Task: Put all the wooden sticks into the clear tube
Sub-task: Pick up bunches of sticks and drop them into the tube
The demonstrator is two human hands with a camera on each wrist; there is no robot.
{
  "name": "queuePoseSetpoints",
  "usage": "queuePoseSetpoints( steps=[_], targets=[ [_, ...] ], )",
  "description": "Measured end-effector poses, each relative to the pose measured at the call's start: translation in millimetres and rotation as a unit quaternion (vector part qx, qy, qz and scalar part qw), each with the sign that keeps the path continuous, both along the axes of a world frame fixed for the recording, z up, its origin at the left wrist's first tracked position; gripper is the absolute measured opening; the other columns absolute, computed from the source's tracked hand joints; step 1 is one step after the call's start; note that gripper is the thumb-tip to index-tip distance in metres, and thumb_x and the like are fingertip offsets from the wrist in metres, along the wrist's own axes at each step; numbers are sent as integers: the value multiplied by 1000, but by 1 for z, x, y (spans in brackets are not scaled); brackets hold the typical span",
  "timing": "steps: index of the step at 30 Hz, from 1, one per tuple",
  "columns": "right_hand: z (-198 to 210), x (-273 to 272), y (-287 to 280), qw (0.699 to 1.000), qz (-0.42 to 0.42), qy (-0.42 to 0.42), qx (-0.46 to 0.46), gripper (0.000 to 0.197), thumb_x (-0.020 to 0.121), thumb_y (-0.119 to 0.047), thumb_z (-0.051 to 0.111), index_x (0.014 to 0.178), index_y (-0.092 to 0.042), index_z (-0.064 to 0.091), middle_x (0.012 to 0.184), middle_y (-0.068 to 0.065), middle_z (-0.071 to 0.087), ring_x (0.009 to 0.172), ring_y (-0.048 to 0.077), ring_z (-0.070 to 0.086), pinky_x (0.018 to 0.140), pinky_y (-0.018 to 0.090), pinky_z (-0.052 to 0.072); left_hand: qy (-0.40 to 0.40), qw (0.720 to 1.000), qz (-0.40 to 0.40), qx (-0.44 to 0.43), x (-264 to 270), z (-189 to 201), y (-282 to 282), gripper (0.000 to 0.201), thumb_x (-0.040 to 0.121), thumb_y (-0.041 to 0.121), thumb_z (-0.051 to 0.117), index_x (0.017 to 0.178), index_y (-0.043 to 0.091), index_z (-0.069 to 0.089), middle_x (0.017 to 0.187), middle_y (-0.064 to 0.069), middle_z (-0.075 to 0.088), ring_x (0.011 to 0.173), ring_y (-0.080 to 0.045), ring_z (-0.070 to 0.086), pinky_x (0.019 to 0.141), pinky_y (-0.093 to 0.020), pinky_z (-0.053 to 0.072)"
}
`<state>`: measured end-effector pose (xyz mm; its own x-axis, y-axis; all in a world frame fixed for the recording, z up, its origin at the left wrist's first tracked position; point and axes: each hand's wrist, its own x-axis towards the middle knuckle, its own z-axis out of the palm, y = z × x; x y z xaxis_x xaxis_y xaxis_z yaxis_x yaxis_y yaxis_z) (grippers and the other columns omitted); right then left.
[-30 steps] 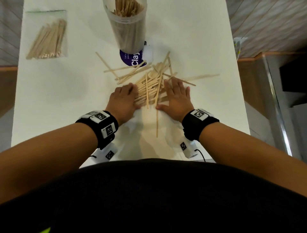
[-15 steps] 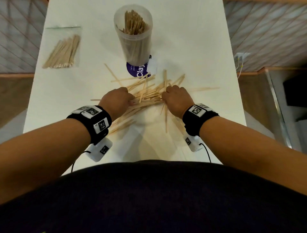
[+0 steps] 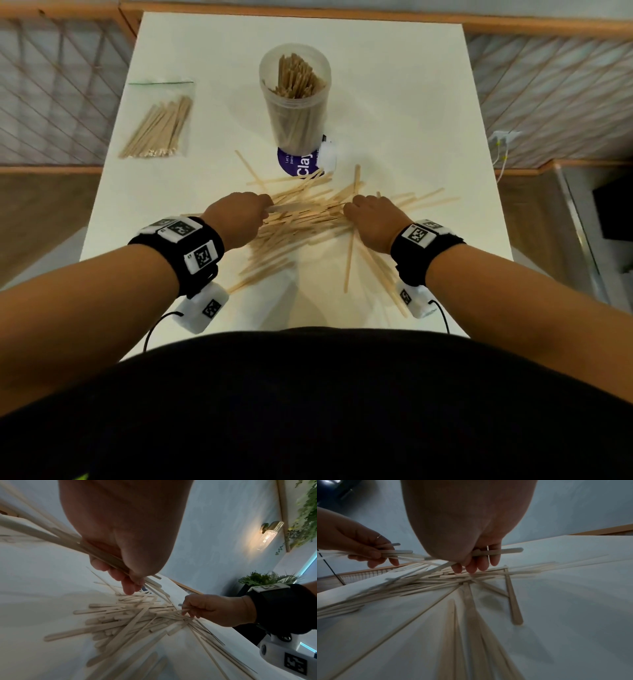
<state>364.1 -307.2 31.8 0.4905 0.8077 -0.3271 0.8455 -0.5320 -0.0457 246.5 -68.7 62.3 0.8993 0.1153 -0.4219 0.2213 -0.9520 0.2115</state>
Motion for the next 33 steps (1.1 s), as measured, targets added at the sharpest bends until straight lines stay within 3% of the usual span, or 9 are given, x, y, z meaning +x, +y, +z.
queuePoseSetpoints(
  steps=[6, 10, 14, 18, 21, 23, 25, 28, 33],
  targets=[
    [3, -2, 5, 996, -65, 48, -38, 29, 101, -30, 35, 117, -11, 50, 113, 14, 57, 101, 35, 56, 80, 39, 42, 13, 996, 57, -64, -8, 2, 16, 35, 103, 32, 31, 111, 6, 54, 102, -12, 61, 88, -30, 56, 78, -39, 44],
    [16, -1, 1, 979, -155, 131, 30, 19, 97, -13, 38, 107, -15, 54, 106, 12, 62, 92, 31, 57, 75, 36, 43, -20, 973, 145, -179, -10, 13, 21, 23, 102, 21, 32, 110, 12, 51, 111, 3, 59, 90, -18, 51, 72, -28, 37],
    [46, -5, 10, 896, -287, 248, 231, 23, 98, -13, 40, 108, -17, 61, 78, 2, 62, 67, 10, 54, 60, 18, 39, -63, 922, 212, -319, -4, 31, 21, 32, 97, 7, 34, 123, 22, 47, 97, 11, 63, 79, -16, 49, 63, -26, 39],
    [96, -11, 45, 811, -336, 302, 371, 25, 100, -27, 42, 106, -14, 63, 65, -6, 51, 61, 7, 46, 60, 20, 36, -126, 859, 220, -445, 14, 64, 2, 31, 99, 6, 36, 115, 28, 51, 89, 5, 65, 66, -12, 44, 60, -23, 37],
    [135, -17, 69, 727, -354, 355, 469, 35, 98, -38, 48, 103, -5, 62, 54, -17, 51, 49, -2, 46, 54, 13, 35, -147, 842, 174, -488, 30, 92, -16, 27, 99, 5, 35, 109, 23, 53, 83, 4, 61, 61, -8, 44, 58, -22, 37],
    [155, -22, 79, 677, -340, 407, 511, 27, 98, -35, 50, 97, -9, 57, 55, -14, 54, 41, -3, 46, 47, 9, 34, -152, 839, 150, -500, 37, 109, -25, 21, 101, 8, 34, 111, 19, 49, 80, 5, 58, 60, -9, 43, 57, -23, 38],
    [170, -24, 84, 634, -332, 436, 545, 22, 99, -29, 49, 92, -9, 51, 60, 4, 50, 35, 0, 42, 41, 10, 35, -160, 839, 133, -503, 41, 123, -31, 19, 102, 10, 34, 113, 19, 47, 78, 6, 57, 59, -10, 43, 57, -25, 38],
    [176, -20, 84, 615, -325, 434, 573, 24, 100, -28, 49, 93, -5, 49, 70, 14, 54, 38, 5, 45, 42, 14, 38, -159, 855, 104, -483, 43, 138, -33, 19, 103, 11, 34, 98, 26, 46, 76, 6, 56, 57, -8, 42, 58, -26, 35],
    [176, -12, 87, 624, -334, 416, 570, 25, 102, -27, 43, 86, -12, 55, 74, 0, 58, 50, 2, 55, 53, 15, 42, -136, 861, 90, -481, 35, 138, -37, 12, 103, 16, 36, 109, 19, 45, 73, 5, 57, 56, -11, 41, 55, -29, 35]
  ],
)
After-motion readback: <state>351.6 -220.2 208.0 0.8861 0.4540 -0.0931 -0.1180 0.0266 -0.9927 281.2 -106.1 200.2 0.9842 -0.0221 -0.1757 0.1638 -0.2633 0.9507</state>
